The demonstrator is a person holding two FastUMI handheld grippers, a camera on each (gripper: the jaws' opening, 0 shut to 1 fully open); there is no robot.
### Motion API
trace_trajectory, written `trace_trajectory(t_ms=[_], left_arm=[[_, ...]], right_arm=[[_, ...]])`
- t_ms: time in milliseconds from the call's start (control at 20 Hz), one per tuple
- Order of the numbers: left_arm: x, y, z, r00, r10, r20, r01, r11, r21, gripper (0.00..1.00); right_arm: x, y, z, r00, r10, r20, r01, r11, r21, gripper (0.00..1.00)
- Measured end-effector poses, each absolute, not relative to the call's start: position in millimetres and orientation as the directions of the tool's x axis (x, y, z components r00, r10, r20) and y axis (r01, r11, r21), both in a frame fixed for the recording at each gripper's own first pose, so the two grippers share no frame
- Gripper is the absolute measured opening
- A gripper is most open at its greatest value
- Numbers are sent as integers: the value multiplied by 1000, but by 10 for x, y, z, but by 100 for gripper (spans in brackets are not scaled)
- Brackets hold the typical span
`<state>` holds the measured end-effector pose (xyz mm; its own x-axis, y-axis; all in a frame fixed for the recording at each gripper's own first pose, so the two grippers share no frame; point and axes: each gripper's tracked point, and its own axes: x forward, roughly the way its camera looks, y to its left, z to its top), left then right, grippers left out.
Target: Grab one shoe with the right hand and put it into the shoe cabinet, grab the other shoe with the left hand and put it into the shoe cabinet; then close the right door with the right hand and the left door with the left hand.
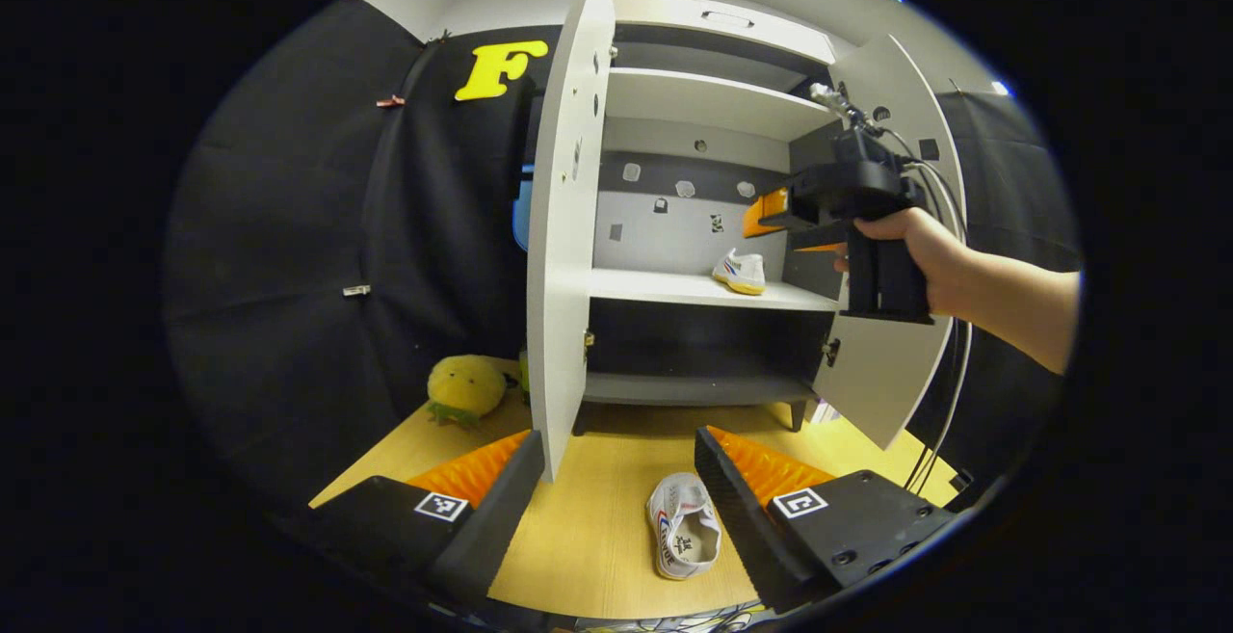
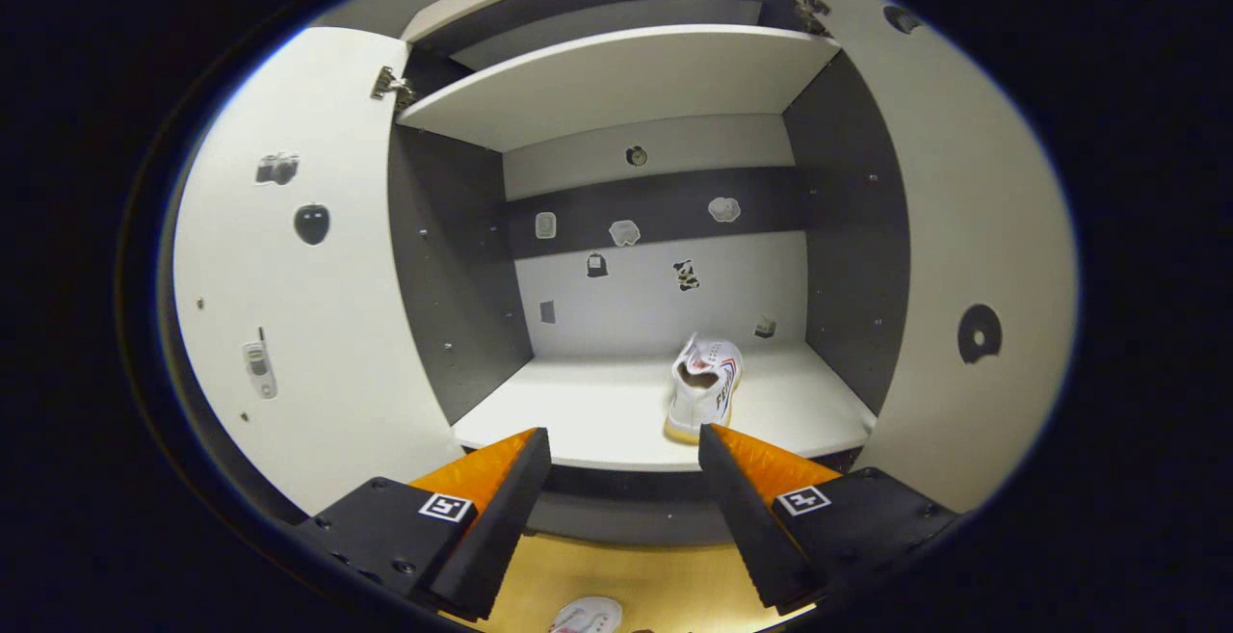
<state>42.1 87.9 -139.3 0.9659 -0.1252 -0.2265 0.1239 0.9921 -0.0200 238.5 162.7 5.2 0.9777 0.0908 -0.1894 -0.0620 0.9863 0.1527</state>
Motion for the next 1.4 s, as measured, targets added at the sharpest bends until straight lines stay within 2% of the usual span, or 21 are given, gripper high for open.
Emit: trace_trajectory(t_ms=[100, 350, 600, 750, 1050, 1400], left_arm=[[454, 887, -1538, 952, -166, -257, 164, 986, -31, 99], [590, 916, -1966, 913, -248, -324, 258, 966, -11, 99], [693, 843, -2442, 870, -307, -387, 321, 947, -30, 99], [763, 771, -2703, 849, -321, -420, 332, 942, -49, 96], [867, 442, -3171, 787, -384, -482, 390, 916, -92, 96], [1170, 214, -3798, 755, -309, -578, 370, 929, -14, 95]], right_arm=[[1988, 1589, -31, 985, 59, -161, -36, 989, 141, 98], [1054, 1317, -503, 981, -34, -190, 47, 997, 63, 98], [397, 1025, -834, 959, -110, -260, 142, 984, 110, 98], [75, 869, -958, 948, -147, -284, 176, 981, 78, 98], [-264, 759, -1147, 923, -166, -348, 199, 978, 62, 98], [-336, 761, -1319, 910, -124, -395, 151, 988, 38, 99]])
